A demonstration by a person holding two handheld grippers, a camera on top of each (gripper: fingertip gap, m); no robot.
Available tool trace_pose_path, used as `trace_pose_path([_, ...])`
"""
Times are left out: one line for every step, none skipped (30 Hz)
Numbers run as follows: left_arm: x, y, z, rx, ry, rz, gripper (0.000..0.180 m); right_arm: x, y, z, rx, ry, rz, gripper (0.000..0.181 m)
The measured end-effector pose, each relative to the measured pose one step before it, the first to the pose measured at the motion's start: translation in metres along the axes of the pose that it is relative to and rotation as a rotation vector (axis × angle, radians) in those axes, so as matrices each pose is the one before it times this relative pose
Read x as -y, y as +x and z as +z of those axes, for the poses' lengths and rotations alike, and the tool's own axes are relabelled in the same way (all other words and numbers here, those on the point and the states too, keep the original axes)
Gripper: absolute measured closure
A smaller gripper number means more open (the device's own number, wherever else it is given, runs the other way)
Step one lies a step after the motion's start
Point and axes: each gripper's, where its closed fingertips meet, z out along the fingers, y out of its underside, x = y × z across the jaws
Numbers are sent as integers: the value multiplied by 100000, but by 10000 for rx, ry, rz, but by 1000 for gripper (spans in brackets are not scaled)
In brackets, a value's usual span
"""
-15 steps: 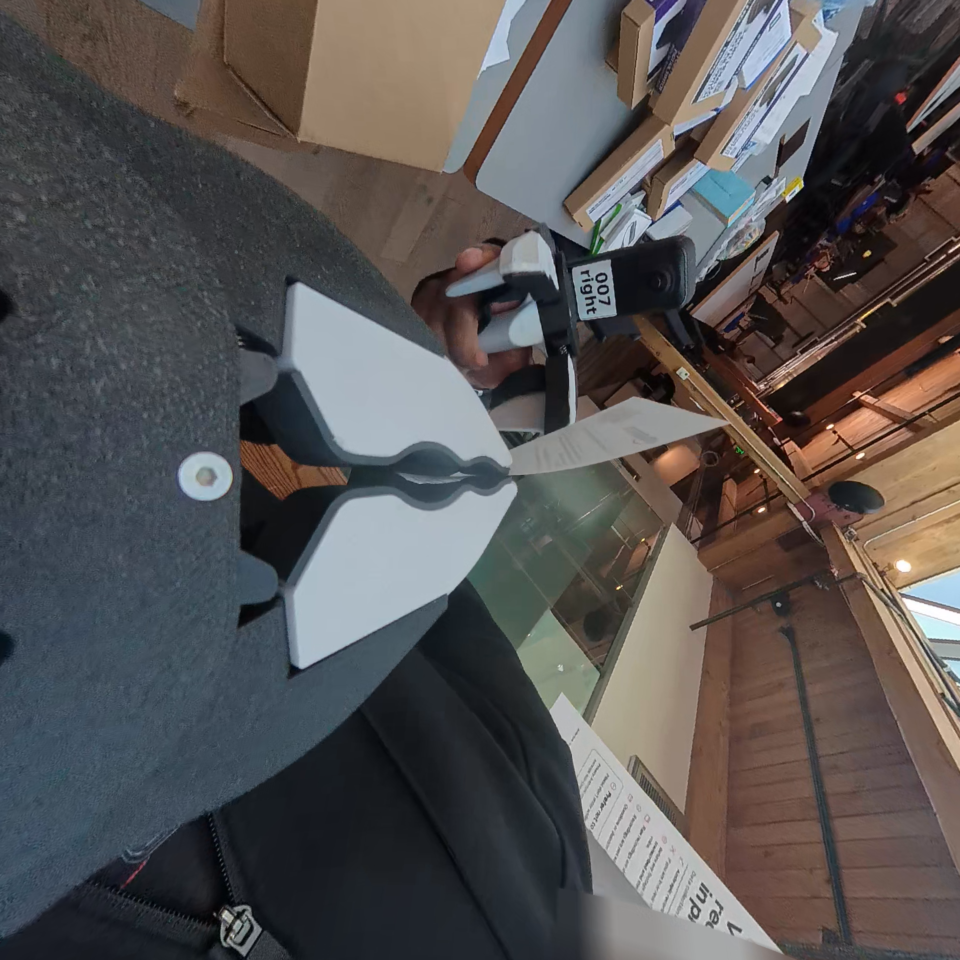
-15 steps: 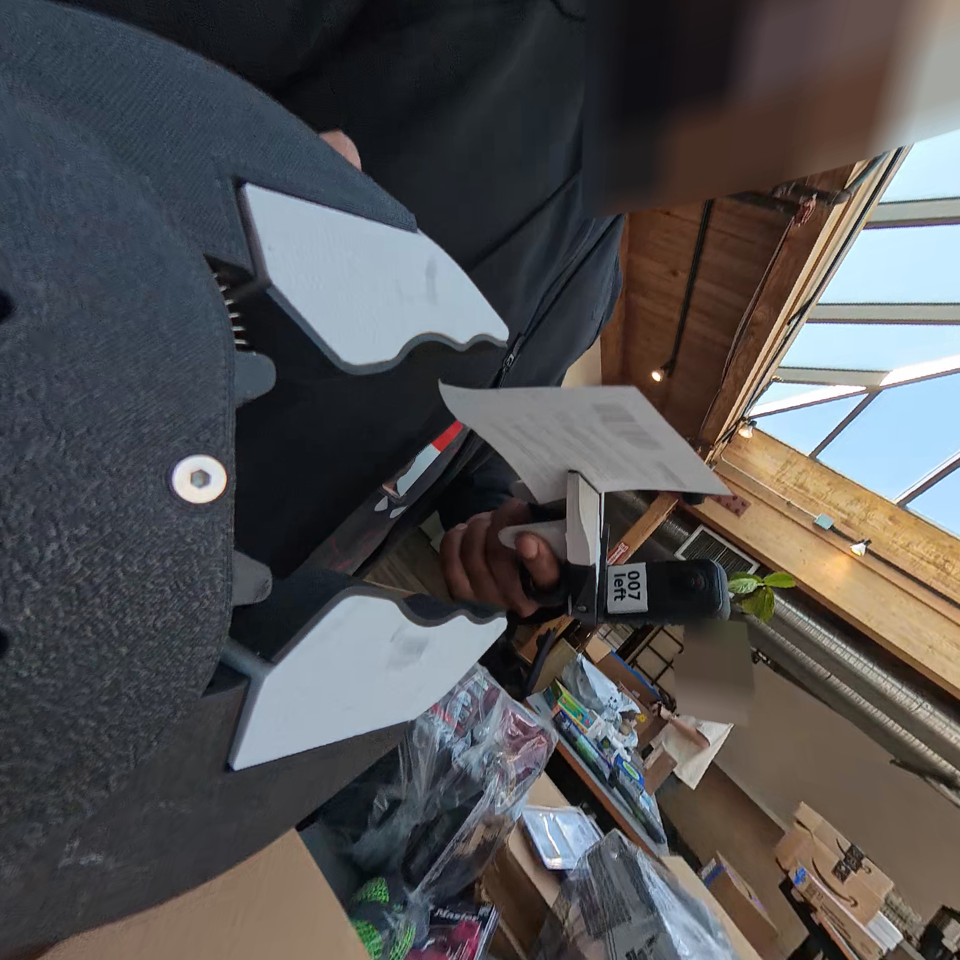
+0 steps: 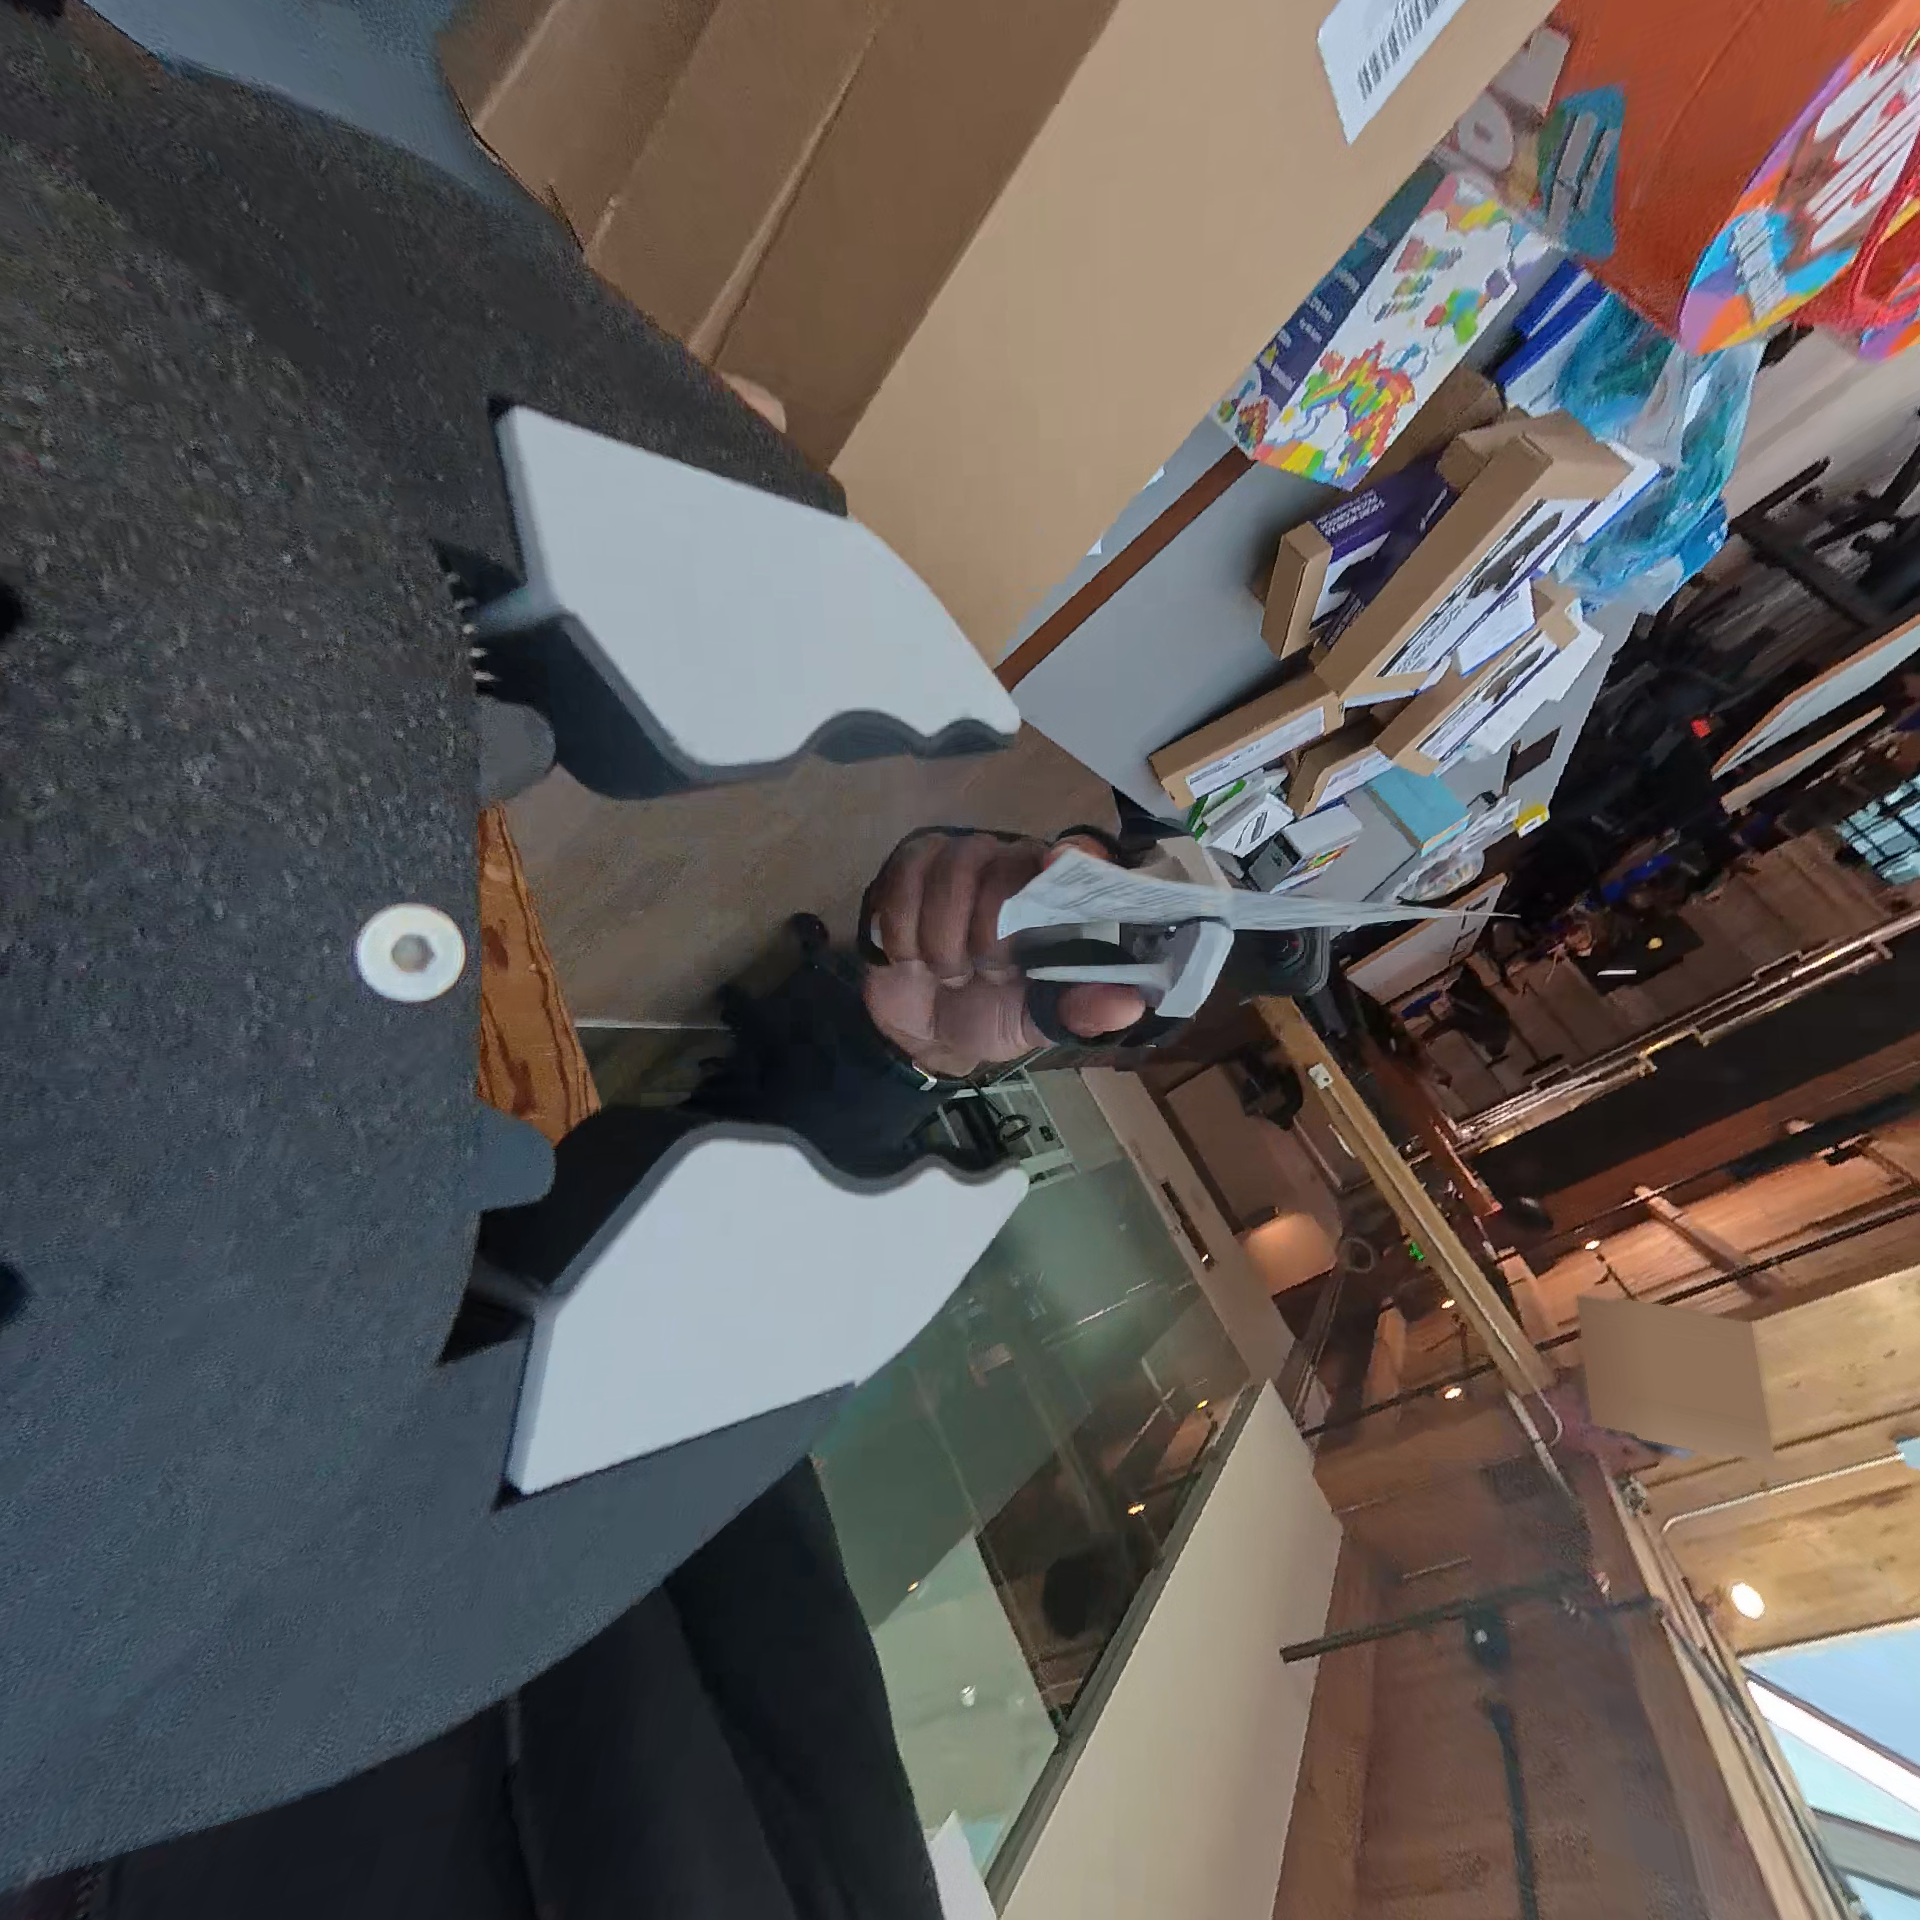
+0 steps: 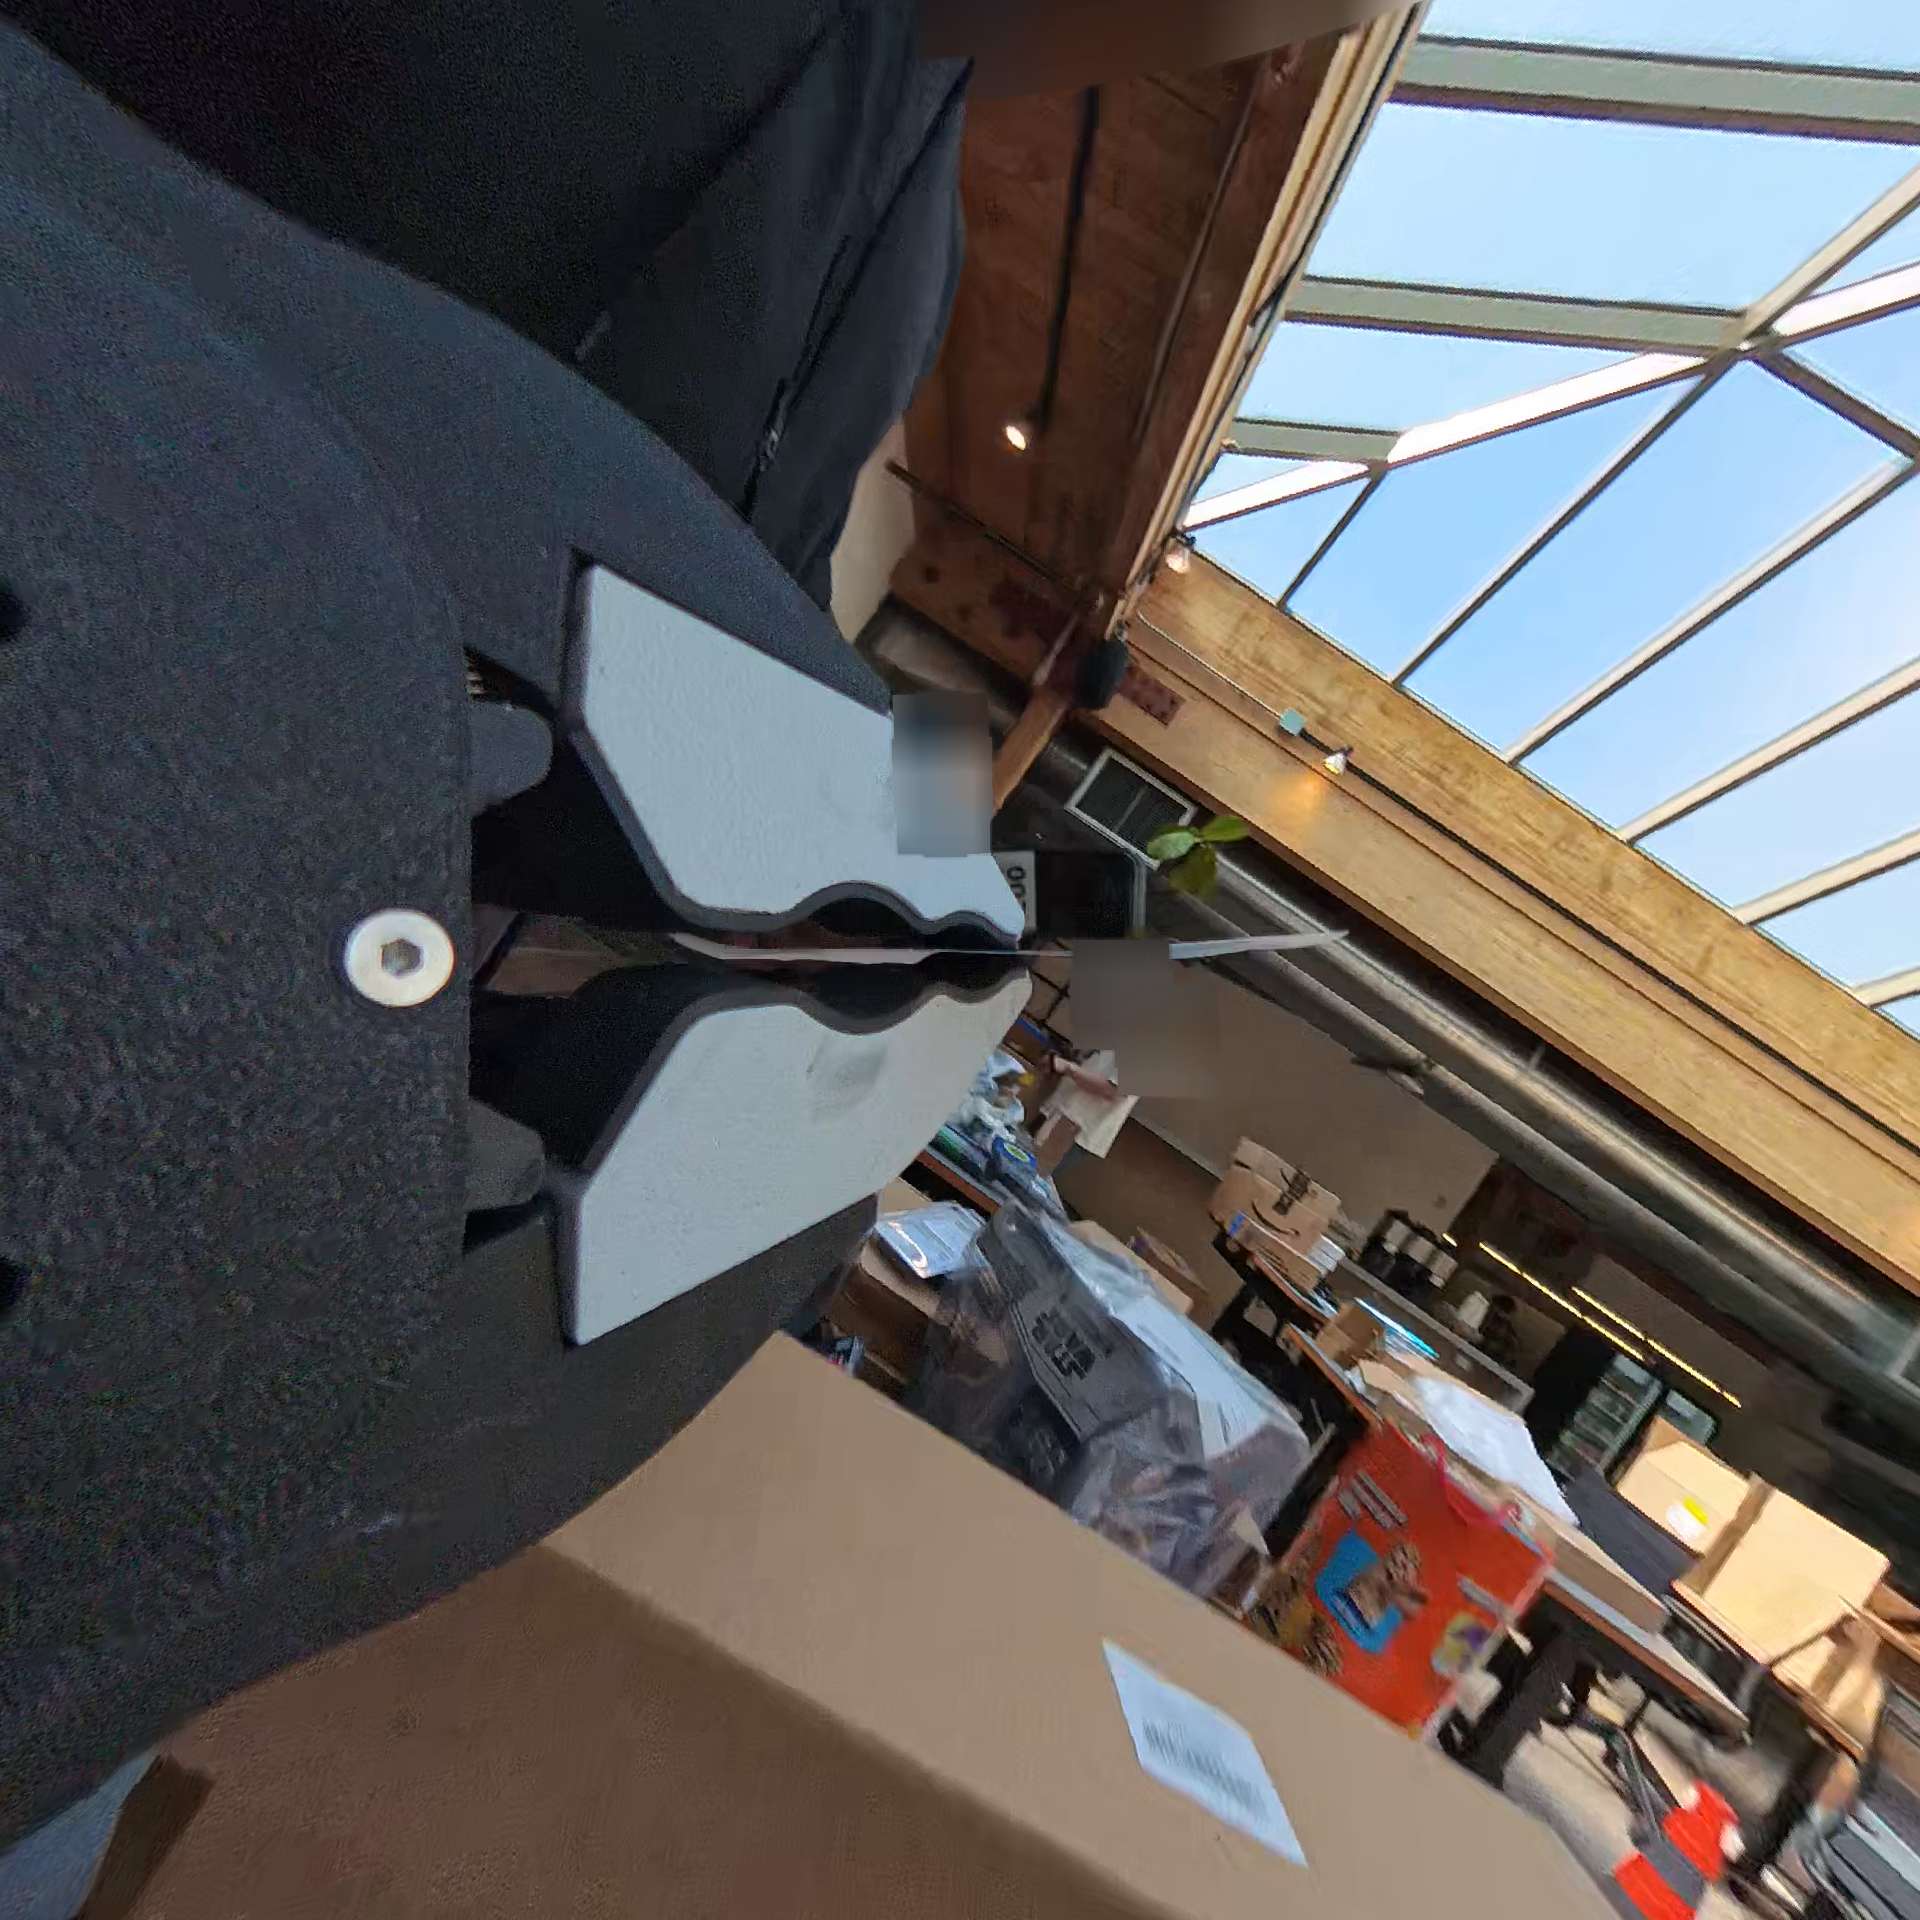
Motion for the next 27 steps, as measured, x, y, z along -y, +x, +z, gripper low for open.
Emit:
trace_pose_path([210, -209, -445, 122, 78, -21, 103, 1451, 1550, -1675, -742, 512, -69, 181])
trace_pose_path([61, -46, -442, 10, 0, 1, 104, 1383, 2454, -1927, -1051, 399, -119, 181])
trace_pose_path([-90, -33, -428, 15, -38, -46, 104, 1212, 3346, -1923, -1218, 332, 53, 181])
trace_pose_path([-171, -63, -438, 27, 5, -87, 104, 907, 3892, -1599, -1124, 265, 380, 181])
trace_pose_path([-175, 5, -426, -40, 82, -122, 105, 708, 4016, -1109, -916, 232, 533, 181])
trace_pose_path([-226, 101, -449, -122, 117, -169, 107, 663, 3830, -599, -769, 280, 506, 181])
trace_pose_path([-318, 62, -416, -110, 121, -207, 109, 583, 3408, -184, -592, 276, 520, 181])
trace_pose_path([-378, 35, -379, -64, 106, -199, 111, 368, 2724, 212, -381, 159, 518, 181])
trace_pose_path([-427, 63, -341, -33, 59, -165, 112, 137, 2317, 388, -471, 16, 295, 181])
trace_pose_path([-504, 8, -349, 38, 4, -123, 112, -21, 2168, 428, -716, -84, 3, 181])
trace_pose_path([-560, -37, -397, 80, -28, -57, 112, -91, 1801, 433, -703, -68, -31, 180])
trace_pose_path([-406, 85, -333, 57, -17, 3, 112, -40, 1357, 425, -510, 8, 99, 180])
trace_pose_path([-419, 79, -386, 47, -7, 31, 112, 62, 992, 328, -420, 73, 80, 175])
trace_pose_path([-324, 48, -414, 72, 0, 58, 111, 122, 834, 190, -464, 91, -20, 165])
trace_pose_path([-237, -14, -449, 97, 18, 80, 110, 69, 665, 66, -442, 50, -45, 160])
trace_pose_path([-175, 11, -441, 73, 20, 76, 109, -15, 363, -27, -300, 11, -100, 154])
trace_pose_path([-102, 68, -457, 18, 31, 64, 108, -42, 134, -101, -213, -5, -156, 143])
trace_pose_path([-53, 46, -481, -3, 60, 43, 107, -141, 28, -191, -192, -60, -153, 132])
trace_pose_path([-37, 117, -516, -3, 82, 17, 107, -200, -133, -337, -139, -95, -194, 129])
trace_pose_path([-52, 120, -479, -38, 91, 24, 107, -113, -393, -516, -57, -46, -252, 124])
trace_pose_path([-71, 260, -480, -79, 99, 47, 107, 44, -704, -741, 6, 51, -270, 120])
trace_pose_path([-89, 308, -510, -85, 97, 66, 107, 244, -1132, -920, 115, 151, -302, 120])
trace_pose_path([-90, 335, -449, -90, 88, 75, 107, 441, -1677, -1053, 259, 249, -321, 120])
trace_pose_path([-65, 418, -515, -111, 107, 78, 107, 645, -2249, -1143, 383, 320, -303, 120])
trace_pose_path([-103, 569, -580, -157, 141, 77, 107, 677, -2887, -1117, 480, 321, -299, 119])
trace_pose_path([56, 617, -719, -198, 171, 87, 107, 663, -3557, -972, 582, 302, -313, 118])
trace_pose_path([154, 659, -757, -207, 198, 89, 108, 550, -4115, -705, 632, 261, -348, 118])
